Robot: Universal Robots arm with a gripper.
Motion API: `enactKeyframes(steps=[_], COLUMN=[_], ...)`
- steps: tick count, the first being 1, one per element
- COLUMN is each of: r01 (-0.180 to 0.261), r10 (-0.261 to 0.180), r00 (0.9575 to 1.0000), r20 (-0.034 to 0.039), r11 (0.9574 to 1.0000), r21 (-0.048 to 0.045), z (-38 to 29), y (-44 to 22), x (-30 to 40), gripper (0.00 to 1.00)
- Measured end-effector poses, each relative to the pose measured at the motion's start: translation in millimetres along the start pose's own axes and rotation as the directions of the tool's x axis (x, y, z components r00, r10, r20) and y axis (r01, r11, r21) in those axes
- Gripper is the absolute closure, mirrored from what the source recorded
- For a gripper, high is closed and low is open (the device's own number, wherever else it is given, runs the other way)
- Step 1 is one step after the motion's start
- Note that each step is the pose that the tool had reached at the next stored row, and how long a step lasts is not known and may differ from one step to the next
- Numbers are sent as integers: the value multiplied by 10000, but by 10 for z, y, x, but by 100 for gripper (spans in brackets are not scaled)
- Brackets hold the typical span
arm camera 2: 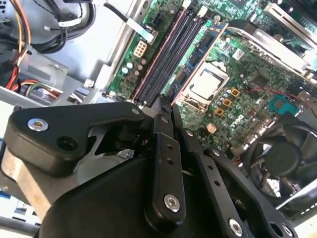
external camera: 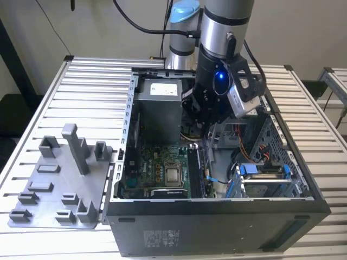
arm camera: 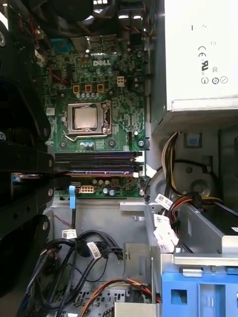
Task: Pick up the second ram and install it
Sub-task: 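Insert the second ram into the second slot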
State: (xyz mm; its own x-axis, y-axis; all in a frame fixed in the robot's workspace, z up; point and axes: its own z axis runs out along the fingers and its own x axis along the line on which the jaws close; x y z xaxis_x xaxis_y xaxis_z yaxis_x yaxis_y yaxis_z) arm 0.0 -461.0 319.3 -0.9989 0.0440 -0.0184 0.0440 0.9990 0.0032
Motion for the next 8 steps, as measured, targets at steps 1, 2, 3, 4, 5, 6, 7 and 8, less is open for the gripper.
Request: enactKeyframes(steps=[1,2,3,4,5,6,7,8], r01=[0,0,1,1,1,0,1,0], r10=[0,0,-1,-1,-1,0,-1,0], r00=[10000,10000,10000,10000,10000,10000,10000,10000], r20=[0,1,0,0,0,0,0,0], r11=[10000,10000,10000,10000,10000,10000,10000,10000], r21=[0,-1,-1,-1,-1,-1,-1,-1], z=[19,36,54,72,90,108,124,139], y=[0,0,-1,-1,-1,-2,-2,-2], x=[6,11,16,22,28,33,38,42], gripper=[86,86,86,86,86,86,86,86])
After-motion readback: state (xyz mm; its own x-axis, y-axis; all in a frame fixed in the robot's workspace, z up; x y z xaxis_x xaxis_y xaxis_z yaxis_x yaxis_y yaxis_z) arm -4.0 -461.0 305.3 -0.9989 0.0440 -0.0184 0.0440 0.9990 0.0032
